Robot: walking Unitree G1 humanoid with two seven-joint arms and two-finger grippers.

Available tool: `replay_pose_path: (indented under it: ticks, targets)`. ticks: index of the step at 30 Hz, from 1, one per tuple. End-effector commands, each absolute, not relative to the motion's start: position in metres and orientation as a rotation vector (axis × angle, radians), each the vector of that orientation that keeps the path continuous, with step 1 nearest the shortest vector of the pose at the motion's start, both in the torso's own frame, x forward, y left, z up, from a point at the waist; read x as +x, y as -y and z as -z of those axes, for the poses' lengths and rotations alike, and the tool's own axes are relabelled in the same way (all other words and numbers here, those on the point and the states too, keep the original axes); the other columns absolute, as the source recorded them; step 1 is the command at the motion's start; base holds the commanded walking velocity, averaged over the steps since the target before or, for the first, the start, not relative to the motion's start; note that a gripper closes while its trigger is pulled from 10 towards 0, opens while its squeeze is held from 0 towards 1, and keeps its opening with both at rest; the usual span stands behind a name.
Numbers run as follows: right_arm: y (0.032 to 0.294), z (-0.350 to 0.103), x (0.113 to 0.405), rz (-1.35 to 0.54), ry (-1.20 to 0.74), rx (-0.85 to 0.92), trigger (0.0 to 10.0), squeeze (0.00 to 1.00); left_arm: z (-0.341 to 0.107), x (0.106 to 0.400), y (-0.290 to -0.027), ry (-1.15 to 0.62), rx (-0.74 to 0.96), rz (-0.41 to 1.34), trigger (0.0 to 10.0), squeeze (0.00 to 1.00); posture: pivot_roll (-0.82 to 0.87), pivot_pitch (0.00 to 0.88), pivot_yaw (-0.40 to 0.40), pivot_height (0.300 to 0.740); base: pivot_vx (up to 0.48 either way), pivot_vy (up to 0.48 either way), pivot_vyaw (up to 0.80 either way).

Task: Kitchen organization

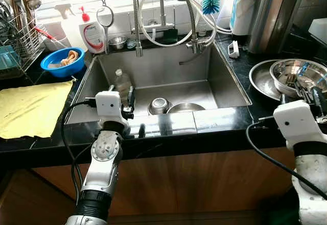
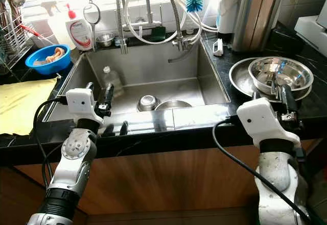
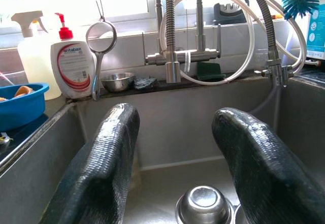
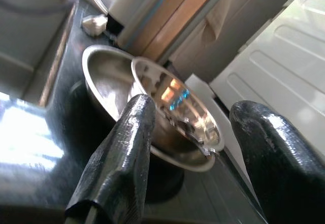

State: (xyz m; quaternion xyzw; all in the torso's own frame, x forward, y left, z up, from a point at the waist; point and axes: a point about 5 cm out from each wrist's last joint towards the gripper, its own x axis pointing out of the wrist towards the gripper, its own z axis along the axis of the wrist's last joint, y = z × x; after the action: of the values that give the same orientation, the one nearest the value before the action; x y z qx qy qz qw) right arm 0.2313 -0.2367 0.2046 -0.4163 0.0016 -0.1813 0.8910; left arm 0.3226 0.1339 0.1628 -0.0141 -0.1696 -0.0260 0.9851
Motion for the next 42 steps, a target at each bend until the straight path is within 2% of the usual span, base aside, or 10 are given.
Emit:
replay_pose_path:
  ticks: [1,26,27,29,30,33,37,38,41,42]
  targets:
    - [0.234,-0.212,0.230,0.383,0.015,-0.863,10.0,0.00,-0.162,0.323,-0.135,0.336,-0.037,0.052,10.0,0.00,-0.29,0.000,0.119,0.740,0.000,0.000,0.00]
    - [0.245,-0.219,0.227,0.484,-0.091,-0.875,10.0,0.00,-0.159,0.323,-0.135,0.325,-0.037,0.054,10.0,0.00,-0.29,0.000,0.117,0.740,0.000,0.000,0.00]
    - [0.245,-0.220,0.227,0.483,-0.087,-0.872,8.0,0.00,-0.159,0.323,-0.135,0.326,-0.038,0.054,10.0,0.00,-0.29,0.000,0.116,0.740,0.000,0.000,0.00]
    - [0.243,-0.222,0.229,0.477,-0.073,-0.877,6.9,0.00,-0.160,0.323,-0.135,0.326,-0.038,0.054,10.0,0.00,-0.29,0.000,0.116,0.740,0.000,0.000,0.00]
    - [0.243,-0.222,0.229,0.477,-0.073,-0.877,6.9,0.00,-0.160,0.323,-0.135,0.326,-0.038,0.054,10.0,0.00,-0.29,0.000,0.116,0.740,0.000,0.000,0.00]
    - [0.241,-0.224,0.230,0.469,-0.059,-0.881,10.0,0.00,-0.160,0.323,-0.135,0.325,-0.038,0.054,10.0,0.00,-0.29,0.000,0.115,0.740,0.000,0.000,0.00]
    - [0.239,-0.224,0.230,0.466,-0.052,-0.881,10.0,0.00,-0.159,0.323,-0.135,0.322,-0.037,0.056,10.0,0.00,-0.29,0.000,0.115,0.740,0.000,0.000,0.00]
    - [0.238,-0.224,0.230,0.462,-0.051,-0.881,4.8,0.00,-0.158,0.323,-0.135,0.320,-0.038,0.057,10.0,0.00,-0.29,0.000,0.115,0.740,0.000,0.000,0.00]
    - [0.237,-0.224,0.230,0.461,-0.050,-0.881,3.1,0.00,-0.158,0.323,-0.134,0.320,-0.038,0.059,10.0,0.00,-0.29,0.000,0.114,0.740,0.000,0.000,0.00]
    - [0.238,-0.224,0.231,0.462,-0.046,-0.880,0.0,0.00,-0.158,0.323,-0.134,0.320,-0.039,0.059,10.0,0.00,-0.29,0.000,0.114,0.740,0.000,0.000,0.00]
